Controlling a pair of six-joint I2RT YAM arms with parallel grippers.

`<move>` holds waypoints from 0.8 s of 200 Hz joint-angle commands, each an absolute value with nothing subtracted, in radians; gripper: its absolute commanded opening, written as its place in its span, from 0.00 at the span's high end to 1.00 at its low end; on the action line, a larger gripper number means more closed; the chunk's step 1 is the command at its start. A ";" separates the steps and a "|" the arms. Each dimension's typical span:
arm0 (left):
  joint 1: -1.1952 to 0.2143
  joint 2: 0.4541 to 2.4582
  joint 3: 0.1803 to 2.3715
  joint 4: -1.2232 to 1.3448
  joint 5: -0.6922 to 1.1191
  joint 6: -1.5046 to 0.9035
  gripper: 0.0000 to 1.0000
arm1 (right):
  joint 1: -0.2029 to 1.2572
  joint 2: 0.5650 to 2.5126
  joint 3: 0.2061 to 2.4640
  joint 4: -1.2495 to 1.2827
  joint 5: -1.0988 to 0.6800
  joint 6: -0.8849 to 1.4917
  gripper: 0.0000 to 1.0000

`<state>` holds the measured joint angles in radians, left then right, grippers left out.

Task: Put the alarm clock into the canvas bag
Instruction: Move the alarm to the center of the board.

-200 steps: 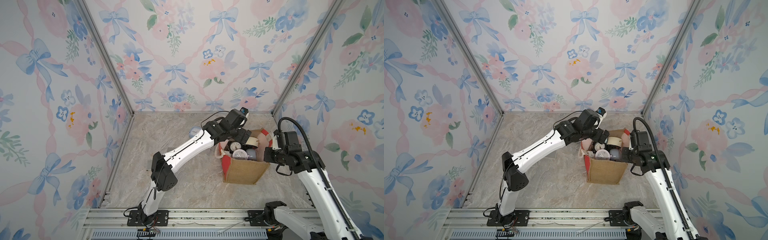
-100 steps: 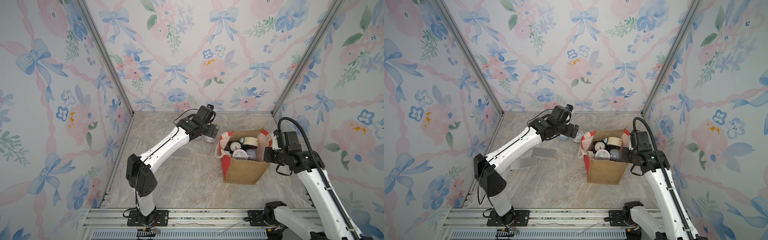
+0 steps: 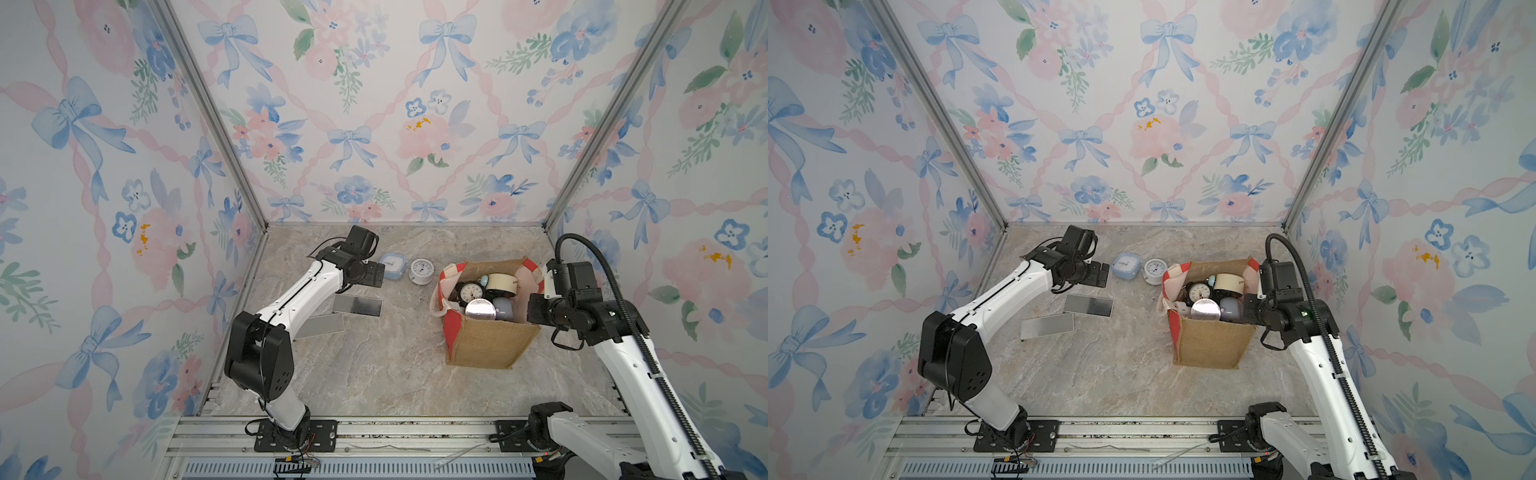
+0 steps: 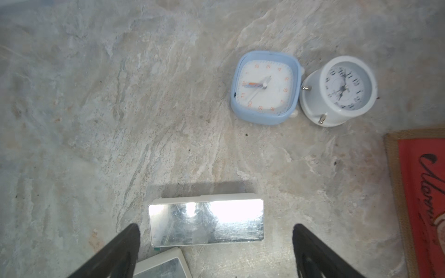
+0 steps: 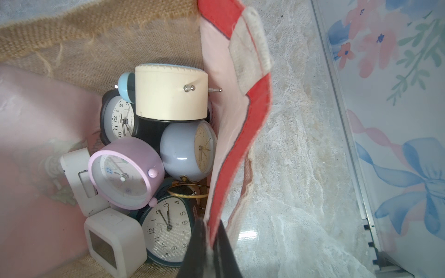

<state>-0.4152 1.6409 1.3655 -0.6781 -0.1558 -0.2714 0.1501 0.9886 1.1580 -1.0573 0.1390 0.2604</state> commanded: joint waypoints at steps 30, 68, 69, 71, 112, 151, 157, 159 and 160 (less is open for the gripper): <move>-0.268 1.568 1.196 -0.640 -0.083 -0.280 0.02 | 0.145 1.003 1.172 -1.057 0.119 0.247 1.00; -0.163 1.592 1.129 -0.604 0.009 -0.290 0.02 | 0.146 1.000 1.173 -1.055 0.115 0.248 0.99; -0.161 1.593 1.128 -0.604 0.010 -0.291 0.02 | 0.146 1.000 1.173 -1.055 0.115 0.247 0.99; -0.157 1.595 1.126 -0.603 0.011 -0.291 0.02 | 0.145 1.000 1.173 -1.057 0.115 0.247 0.99; -0.098 1.623 1.048 -0.585 0.002 -0.319 0.02 | 0.146 0.996 1.180 -1.068 0.127 0.236 0.99; -0.060 1.646 1.005 -0.583 0.010 -0.329 0.02 | 0.146 0.978 1.176 -1.062 0.118 0.235 0.99; -0.056 1.654 1.005 -0.584 0.011 -0.328 0.02 | 0.146 0.974 1.175 -1.062 0.119 0.235 0.99; -0.055 1.656 1.005 -0.584 0.012 -0.328 0.02 | 0.145 0.972 1.175 -1.062 0.119 0.234 0.99; -0.054 1.657 1.005 -0.583 0.013 -0.328 0.02 | 0.146 0.972 1.174 -1.062 0.119 0.235 0.99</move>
<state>-0.0696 1.6279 1.0161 -0.5892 -0.0059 -0.3122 0.1505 0.9932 1.1591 -1.0519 0.1280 0.2489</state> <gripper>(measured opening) 0.982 0.080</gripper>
